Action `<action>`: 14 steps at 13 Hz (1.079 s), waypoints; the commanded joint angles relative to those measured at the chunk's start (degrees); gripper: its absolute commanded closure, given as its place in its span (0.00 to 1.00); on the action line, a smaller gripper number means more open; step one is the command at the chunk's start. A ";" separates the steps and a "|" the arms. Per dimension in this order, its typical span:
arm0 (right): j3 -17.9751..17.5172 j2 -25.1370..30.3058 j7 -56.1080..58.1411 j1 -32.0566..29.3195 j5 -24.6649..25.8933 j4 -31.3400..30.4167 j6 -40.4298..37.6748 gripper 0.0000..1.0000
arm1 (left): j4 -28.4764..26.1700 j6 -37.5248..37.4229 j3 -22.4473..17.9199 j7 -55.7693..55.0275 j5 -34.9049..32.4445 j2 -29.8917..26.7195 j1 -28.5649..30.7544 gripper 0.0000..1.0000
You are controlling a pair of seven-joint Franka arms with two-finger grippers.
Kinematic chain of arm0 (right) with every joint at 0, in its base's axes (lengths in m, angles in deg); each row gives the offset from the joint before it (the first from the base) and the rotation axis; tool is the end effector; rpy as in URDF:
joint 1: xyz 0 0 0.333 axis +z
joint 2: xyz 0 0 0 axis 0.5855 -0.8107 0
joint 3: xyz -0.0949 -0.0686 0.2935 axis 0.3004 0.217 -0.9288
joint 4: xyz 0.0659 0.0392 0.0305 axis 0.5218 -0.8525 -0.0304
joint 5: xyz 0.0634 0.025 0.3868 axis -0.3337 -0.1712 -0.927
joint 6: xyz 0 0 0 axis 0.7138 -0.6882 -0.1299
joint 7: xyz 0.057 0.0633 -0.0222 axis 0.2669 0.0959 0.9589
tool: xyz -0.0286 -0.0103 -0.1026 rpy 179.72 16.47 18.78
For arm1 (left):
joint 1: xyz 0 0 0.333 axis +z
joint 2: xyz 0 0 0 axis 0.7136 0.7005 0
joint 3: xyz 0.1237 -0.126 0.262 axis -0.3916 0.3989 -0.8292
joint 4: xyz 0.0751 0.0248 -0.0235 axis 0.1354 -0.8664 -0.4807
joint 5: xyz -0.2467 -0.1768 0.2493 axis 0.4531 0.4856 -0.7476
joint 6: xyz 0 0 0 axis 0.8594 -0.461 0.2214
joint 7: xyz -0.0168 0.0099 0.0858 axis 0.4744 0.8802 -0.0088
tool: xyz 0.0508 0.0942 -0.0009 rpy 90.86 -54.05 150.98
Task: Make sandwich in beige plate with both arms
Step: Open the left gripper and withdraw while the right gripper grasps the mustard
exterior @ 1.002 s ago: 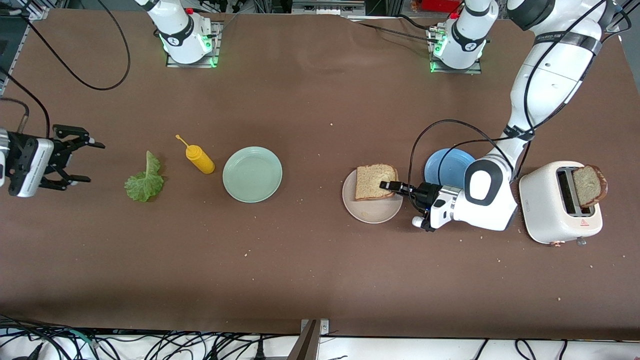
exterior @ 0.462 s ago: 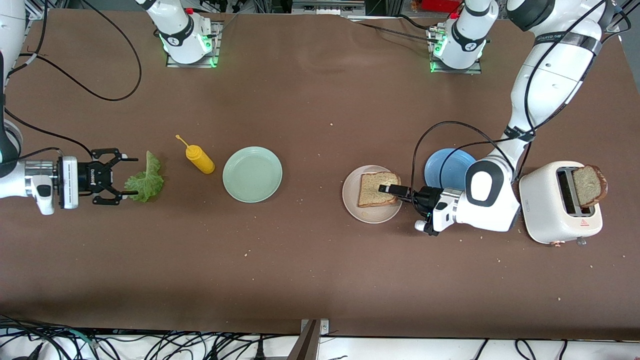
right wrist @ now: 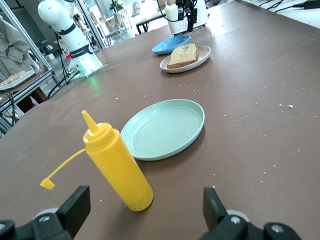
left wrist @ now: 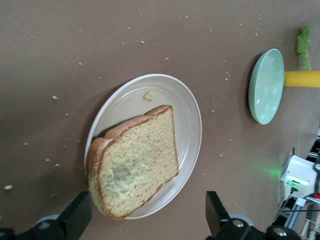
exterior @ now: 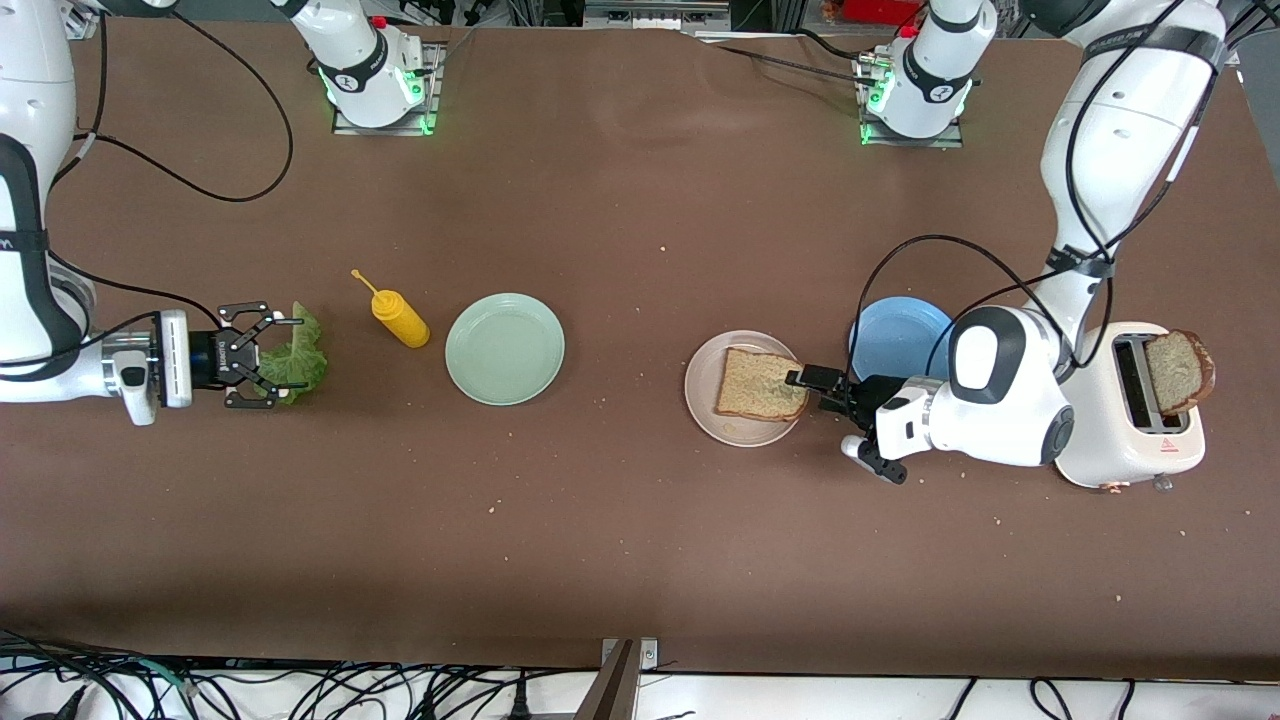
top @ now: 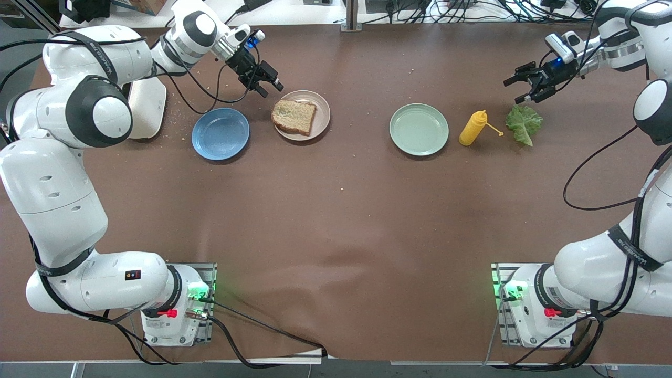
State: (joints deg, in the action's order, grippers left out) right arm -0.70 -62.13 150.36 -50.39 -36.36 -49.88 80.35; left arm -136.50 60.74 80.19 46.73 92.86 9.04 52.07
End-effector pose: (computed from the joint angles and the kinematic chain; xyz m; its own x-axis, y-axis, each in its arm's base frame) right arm 0.6084 -0.1064 0.2041 0.2499 0.4806 0.8406 0.9436 0.0737 -0.3227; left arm 0.6665 -0.1627 0.2401 0.9161 -0.3903 -0.0920 -0.2374 -0.7128 0.6600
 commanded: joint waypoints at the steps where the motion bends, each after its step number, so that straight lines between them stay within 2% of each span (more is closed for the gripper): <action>1: -0.58 -1.02 4.65 -1.00 -3.21 -3.57 -0.27 0.00 | -0.91 -0.58 -0.14 -4.75 -6.25 -3.99 -0.48 0.00; 4: -0.66 -1.81 8.70 -0.74 -5.33 -7.01 -0.09 0.00 | -0.91 -2.33 0.22 -13.44 -14.86 -9.26 -0.48 0.00; 8: -1.19 -5.06 14.84 0.14 -7.26 -7.11 -0.36 0.00 | -0.83 -6.99 0.39 -27.33 -28.47 -19.18 -0.48 0.00; 10: -1.28 -6.38 16.52 0.32 -7.70 -7.28 -0.80 0.00 | -0.39 -8.23 0.39 -29.72 -35.77 -22.97 -0.48 0.00; 11: -1.45 -6.38 16.61 0.32 -7.96 -8.06 -0.80 0.00 | 0.57 -10.49 0.31 -29.99 -36.85 -24.29 -0.39 0.00; 14: -3.38 -6.39 17.05 0.41 -9.02 -11.40 -0.54 0.00 | 9.34 -23.13 -0.31 -29.91 -36.69 -24.92 -0.04 0.00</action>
State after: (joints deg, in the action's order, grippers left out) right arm -3.01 -69.05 165.55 -49.91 -43.82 -58.36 80.00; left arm -132.27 43.89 80.27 17.60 57.88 -16.02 51.98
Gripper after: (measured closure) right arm 0.000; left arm 0.000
